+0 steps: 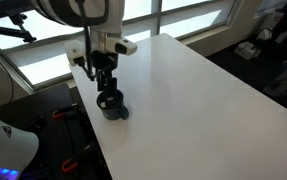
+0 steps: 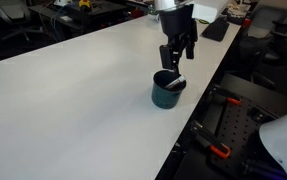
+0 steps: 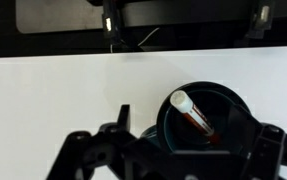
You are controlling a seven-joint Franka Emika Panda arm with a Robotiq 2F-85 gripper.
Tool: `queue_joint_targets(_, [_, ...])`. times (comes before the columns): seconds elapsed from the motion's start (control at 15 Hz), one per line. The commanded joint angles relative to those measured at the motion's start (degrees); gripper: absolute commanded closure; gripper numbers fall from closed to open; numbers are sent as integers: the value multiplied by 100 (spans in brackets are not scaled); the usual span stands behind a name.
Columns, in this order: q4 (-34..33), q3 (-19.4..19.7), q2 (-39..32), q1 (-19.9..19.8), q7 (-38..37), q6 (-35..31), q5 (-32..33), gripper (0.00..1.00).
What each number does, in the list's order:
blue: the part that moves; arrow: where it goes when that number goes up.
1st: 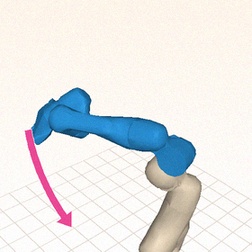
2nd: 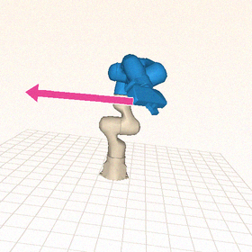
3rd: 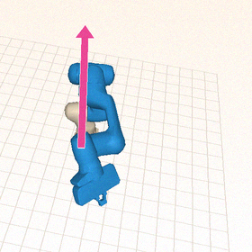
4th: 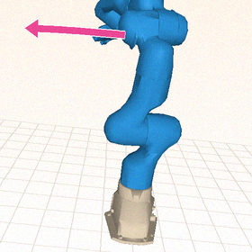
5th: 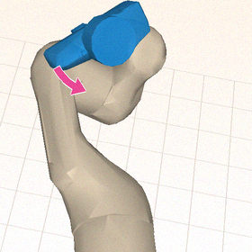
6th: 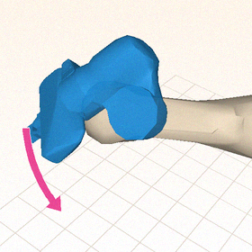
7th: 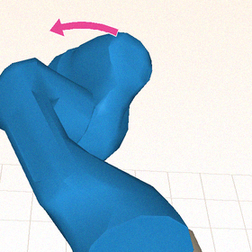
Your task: Remove the marker from the cup
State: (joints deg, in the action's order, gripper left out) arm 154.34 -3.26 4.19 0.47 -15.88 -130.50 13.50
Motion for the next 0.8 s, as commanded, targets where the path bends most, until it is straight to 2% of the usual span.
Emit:
queue_joint_targets(0.0, [22,2,-210,22,411,-123,836,6])
queue_joint_targets(0.07, [16,-5,-265,44,479,-139,1091,8])
queue_joint_targets(0.2, [-43,-68,-385,133,431,-119,1441,2])
queue_joint_targets(0.27, [-10,6,-292,86,340,-15,1216,6])
queue_joint_targets(0.4, [-15,-24,-365,146,338,-50,1336,1])
queue_joint_targets(0.73, [-26,-31,-385,172,340,-55,1347,1])
